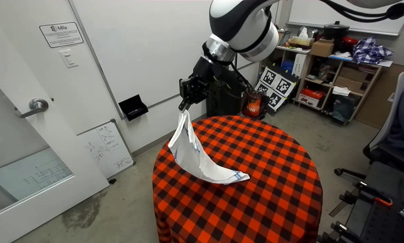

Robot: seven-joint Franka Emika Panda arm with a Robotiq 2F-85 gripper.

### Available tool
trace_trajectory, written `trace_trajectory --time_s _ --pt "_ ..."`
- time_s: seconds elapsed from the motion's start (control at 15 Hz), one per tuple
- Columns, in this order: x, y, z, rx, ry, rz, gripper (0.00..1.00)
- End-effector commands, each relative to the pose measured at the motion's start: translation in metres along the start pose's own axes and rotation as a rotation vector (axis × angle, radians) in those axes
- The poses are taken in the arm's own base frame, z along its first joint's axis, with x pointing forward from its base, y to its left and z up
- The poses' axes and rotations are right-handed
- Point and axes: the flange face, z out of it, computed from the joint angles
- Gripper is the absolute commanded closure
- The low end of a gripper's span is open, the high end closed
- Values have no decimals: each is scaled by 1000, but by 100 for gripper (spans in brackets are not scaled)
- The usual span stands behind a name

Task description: Straighten out the towel

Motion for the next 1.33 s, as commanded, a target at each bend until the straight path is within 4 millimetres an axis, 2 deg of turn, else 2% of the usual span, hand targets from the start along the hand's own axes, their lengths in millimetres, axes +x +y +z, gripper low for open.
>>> trace_trajectory --time_s 0.0,0.2,0.33,0.6,1.0,1.27 --pt "-8 -27 -17 39 -24 -39 99" --pt "-11 -45 -33 51 -20 -59 99" --pt "-11 -54 -53 38 14 -69 99" --pt "-6 -61 -105 24 116 -67 99" --pt "0 -57 -169 4 233 -52 99" --pt "-8 -46 -210 -16 313 -39 99"
